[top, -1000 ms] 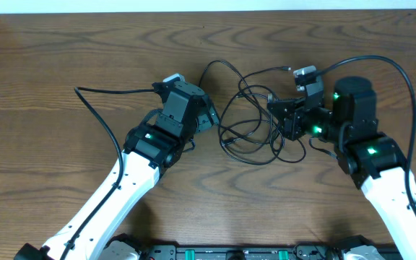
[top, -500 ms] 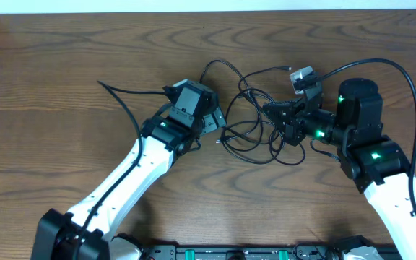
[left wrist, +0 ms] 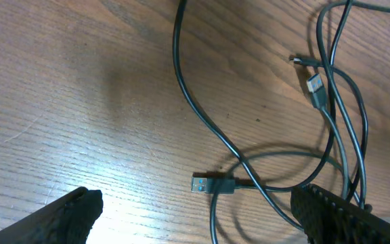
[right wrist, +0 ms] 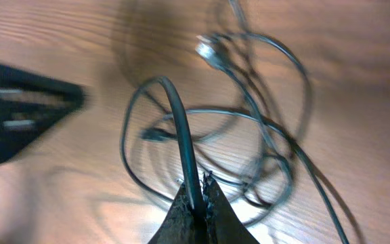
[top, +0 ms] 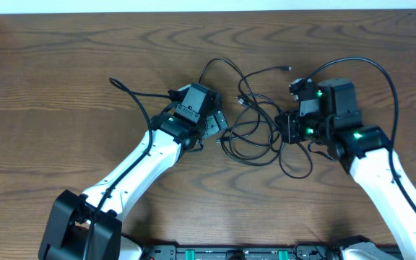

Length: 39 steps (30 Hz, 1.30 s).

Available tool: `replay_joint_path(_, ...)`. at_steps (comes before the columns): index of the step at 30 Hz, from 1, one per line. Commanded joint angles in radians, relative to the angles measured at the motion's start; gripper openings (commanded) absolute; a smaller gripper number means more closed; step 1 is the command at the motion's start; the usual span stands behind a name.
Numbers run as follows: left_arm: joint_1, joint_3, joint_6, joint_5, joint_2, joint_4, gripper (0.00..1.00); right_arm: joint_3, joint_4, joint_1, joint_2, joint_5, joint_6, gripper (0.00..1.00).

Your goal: Untangle cables

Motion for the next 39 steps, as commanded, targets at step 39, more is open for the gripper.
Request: replay_joint_path(39, -0.092, -0.002, -0.381, 0.003, 0.154, 0.354, 0.95, 0.012, -0.178, -0.185, 0.100, 0.491, 0.383, 0.01)
